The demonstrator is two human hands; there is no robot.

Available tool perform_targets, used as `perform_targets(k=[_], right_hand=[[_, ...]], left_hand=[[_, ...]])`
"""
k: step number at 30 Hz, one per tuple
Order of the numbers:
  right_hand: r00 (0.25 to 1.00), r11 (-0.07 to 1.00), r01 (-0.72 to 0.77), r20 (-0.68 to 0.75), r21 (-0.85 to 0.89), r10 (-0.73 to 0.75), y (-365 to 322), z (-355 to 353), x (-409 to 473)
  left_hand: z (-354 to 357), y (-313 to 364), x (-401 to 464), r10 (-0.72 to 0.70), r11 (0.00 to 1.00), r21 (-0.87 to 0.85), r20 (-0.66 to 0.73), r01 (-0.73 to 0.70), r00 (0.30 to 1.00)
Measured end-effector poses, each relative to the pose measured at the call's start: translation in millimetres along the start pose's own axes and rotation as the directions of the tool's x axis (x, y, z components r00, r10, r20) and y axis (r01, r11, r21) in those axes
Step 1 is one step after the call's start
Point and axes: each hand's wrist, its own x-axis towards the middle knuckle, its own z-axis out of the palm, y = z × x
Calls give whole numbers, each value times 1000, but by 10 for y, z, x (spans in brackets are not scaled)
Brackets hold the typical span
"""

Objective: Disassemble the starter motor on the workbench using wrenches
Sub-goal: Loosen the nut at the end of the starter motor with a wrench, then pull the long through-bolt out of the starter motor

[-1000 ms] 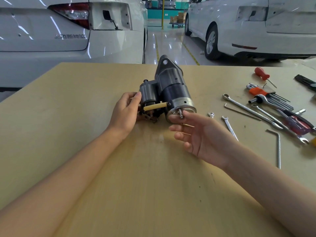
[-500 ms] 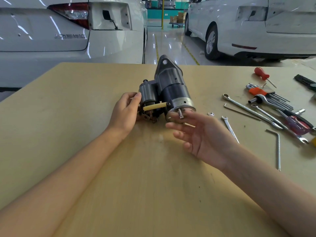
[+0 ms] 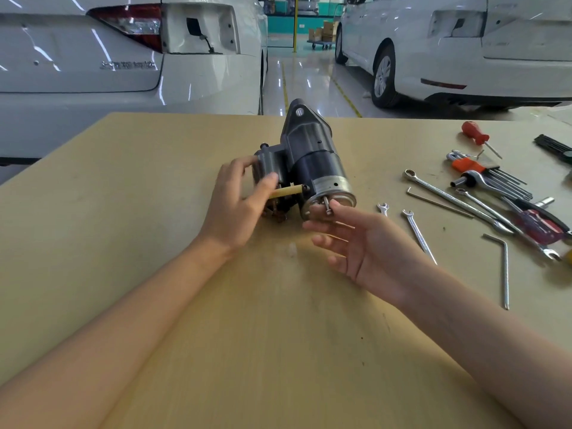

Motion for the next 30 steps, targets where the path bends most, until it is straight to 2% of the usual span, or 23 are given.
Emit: perform_targets(k=[2,4,6,10,12,15,17,22,24,27,30], right_hand=[[999,999,34,-15,-6,-34,11,15,9],[996,996,85,-33,-15,-85,19,32,27],[988,990,134,-69,-53,-137,34,38,40],[961,974,207,-166,-90,-220,80,69,74],[924,949,268,-233,-167,-302,102,99,89],[841,861,352,-279,-368,-463,133,130,104],[803,794,355,-274,-493,-529,127,137,105],[734,534,339,-137,-775,-665,95,131,80],[720,488,342,-109,-803,-685,93,131,83],[773,564,336,-122,-754,-623,120,79,58],[911,787,272,-115,-554,-396,144,38,-24]], left_hand=[[26,44,-70,261,941,182,137,-284,955],[50,81,-105,375,843,291,283,-451,883],[59,104,-108,354,835,308,332,-455,875],[59,126,-121,344,838,325,308,-438,887],[66,139,-126,349,824,349,307,-446,886],[59,159,-126,349,820,359,304,-446,887],[59,172,-126,350,824,352,302,-445,887],[60,188,-131,353,840,325,279,-434,893],[63,183,-127,351,841,326,278,-431,894],[68,171,-126,352,845,313,283,-433,892],[70,155,-123,350,851,304,278,-428,894]])
